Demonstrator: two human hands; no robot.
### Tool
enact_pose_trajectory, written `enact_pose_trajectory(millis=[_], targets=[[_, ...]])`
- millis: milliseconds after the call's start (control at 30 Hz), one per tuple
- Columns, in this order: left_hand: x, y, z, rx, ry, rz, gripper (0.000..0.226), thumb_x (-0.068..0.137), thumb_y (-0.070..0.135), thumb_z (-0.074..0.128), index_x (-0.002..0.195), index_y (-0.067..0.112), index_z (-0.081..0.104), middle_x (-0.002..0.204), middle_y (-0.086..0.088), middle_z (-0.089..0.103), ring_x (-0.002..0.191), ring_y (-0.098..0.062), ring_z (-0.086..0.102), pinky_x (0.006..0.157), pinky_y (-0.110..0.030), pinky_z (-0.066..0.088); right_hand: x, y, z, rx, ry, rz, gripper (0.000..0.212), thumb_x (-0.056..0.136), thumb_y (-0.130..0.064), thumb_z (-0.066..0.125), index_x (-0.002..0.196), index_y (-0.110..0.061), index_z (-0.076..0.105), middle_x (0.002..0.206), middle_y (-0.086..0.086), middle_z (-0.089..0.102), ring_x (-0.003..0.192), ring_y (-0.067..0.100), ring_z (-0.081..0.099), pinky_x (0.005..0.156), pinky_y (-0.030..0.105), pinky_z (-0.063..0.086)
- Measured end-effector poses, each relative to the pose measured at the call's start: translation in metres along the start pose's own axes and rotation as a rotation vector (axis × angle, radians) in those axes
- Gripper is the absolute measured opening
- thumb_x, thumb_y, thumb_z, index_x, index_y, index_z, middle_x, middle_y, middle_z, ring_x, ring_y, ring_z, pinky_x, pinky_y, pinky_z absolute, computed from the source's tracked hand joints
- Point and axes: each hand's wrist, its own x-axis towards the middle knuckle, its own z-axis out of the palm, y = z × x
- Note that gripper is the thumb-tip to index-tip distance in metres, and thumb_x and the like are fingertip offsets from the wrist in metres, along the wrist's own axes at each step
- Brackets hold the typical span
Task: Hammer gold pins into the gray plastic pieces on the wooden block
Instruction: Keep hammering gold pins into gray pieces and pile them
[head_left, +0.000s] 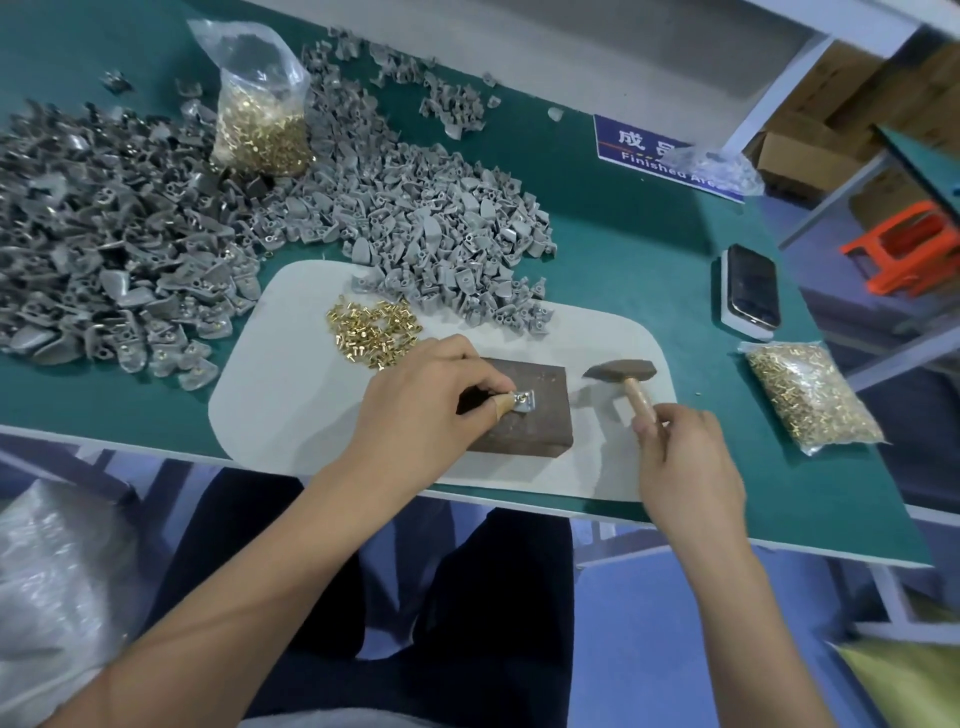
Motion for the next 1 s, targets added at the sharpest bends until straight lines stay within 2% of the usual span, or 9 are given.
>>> enact_pose_trajectory(millis=[133,200,267,333,433,533,733,833,1000], targets=[[0.000,0.000,0.003,-0.011,0.015,-0.009,0.006,0.087,0.043,0.074,0.094,0.044,0.074,0.088,0.020,0.054,0.089,0.002,0.045,0.059,-0.018,0.030,0.002,-0.004,-0.019,0.401,0.017,-0.040,0.037,0.105,-0.044,0.037,0.099,-0.021,0.064,0.083,-0.013,0.063,0.066,0.015,0.055,0.061,0.032,0.038],[0.000,0.000,0.005,-0.028,0.012,-0.013,0.007,0.088,0.042,0.074,0.094,0.044,0.074,0.088,0.020,0.054,0.091,0.002,0.044,0.060,-0.018,0.032,-0.002,-0.011,-0.028,0.537,-0.024,-0.091,0.030,0.099,-0.053,0.044,0.094,-0.029,0.062,0.070,-0.012,0.063,0.051,0.009,0.048,0.056,0.031,0.040],[0.000,-0.001,0.005,-0.041,0.012,-0.017,0.007,0.087,0.042,0.074,0.093,0.045,0.074,0.089,0.020,0.055,0.091,0.002,0.045,0.061,-0.019,0.035,-0.010,-0.017,-0.033,0.595,-0.106,-0.200,0.021,0.098,-0.051,0.047,0.102,-0.036,0.060,0.067,-0.006,0.061,0.047,0.009,0.042,0.050,0.028,0.038],[0.001,-0.002,0.004,-0.046,0.007,-0.019,0.006,0.087,0.043,0.074,0.093,0.045,0.074,0.088,0.019,0.057,0.091,0.001,0.046,0.061,-0.021,0.037,-0.018,-0.023,-0.035,0.589,-0.186,-0.324,0.015,0.102,-0.042,0.046,0.112,-0.042,0.057,0.074,-0.006,0.065,0.049,0.010,0.042,0.048,0.024,0.038],[0.004,-0.001,0.001,-0.033,-0.015,-0.017,0.007,0.087,0.047,0.072,0.093,0.047,0.074,0.088,0.019,0.057,0.089,0.000,0.049,0.061,-0.026,0.043,-0.025,-0.028,-0.034,0.472,-0.219,-0.366,0.012,0.106,-0.030,0.048,0.109,-0.042,0.052,0.088,-0.016,0.067,0.062,0.012,0.051,0.057,0.025,0.040],[0.004,0.002,0.000,-0.004,-0.019,-0.022,0.007,0.087,0.049,0.073,0.094,0.047,0.074,0.089,0.019,0.058,0.088,-0.001,0.051,0.062,-0.028,0.045,-0.025,-0.034,-0.033,0.377,-0.153,-0.341,0.010,0.104,-0.037,0.050,0.112,-0.041,0.056,0.075,-0.021,0.060,0.066,0.011,0.054,0.060,0.034,0.042],[0.002,0.010,-0.003,0.149,0.017,0.014,0.006,0.089,0.046,0.072,0.094,0.045,0.075,0.085,0.018,0.059,0.085,-0.005,0.053,0.055,-0.020,0.032,-0.021,-0.047,-0.042,0.318,0.015,-0.377,0.023,0.103,-0.050,0.046,0.122,-0.046,0.059,0.069,-0.025,0.056,0.064,0.012,0.047,0.059,0.036,0.047],[0.001,0.013,-0.004,0.163,0.021,0.011,0.006,0.089,0.044,0.073,0.094,0.044,0.076,0.085,0.018,0.060,0.087,-0.009,0.056,0.056,-0.026,0.038,-0.023,-0.050,-0.036,0.365,0.111,-0.361,0.025,0.103,-0.050,0.047,0.125,-0.044,0.059,0.063,-0.026,0.050,0.060,0.009,0.042,0.055,0.032,0.042],[0.002,0.013,-0.004,0.158,0.027,-0.005,0.008,0.087,0.048,0.073,0.095,0.046,0.076,0.084,0.019,0.059,0.084,-0.005,0.053,0.055,-0.022,0.031,-0.026,-0.047,-0.015,0.308,-0.018,-0.343,0.023,0.103,-0.049,0.048,0.122,-0.044,0.060,0.064,-0.019,0.053,0.063,0.011,0.045,0.065,0.039,0.051]])
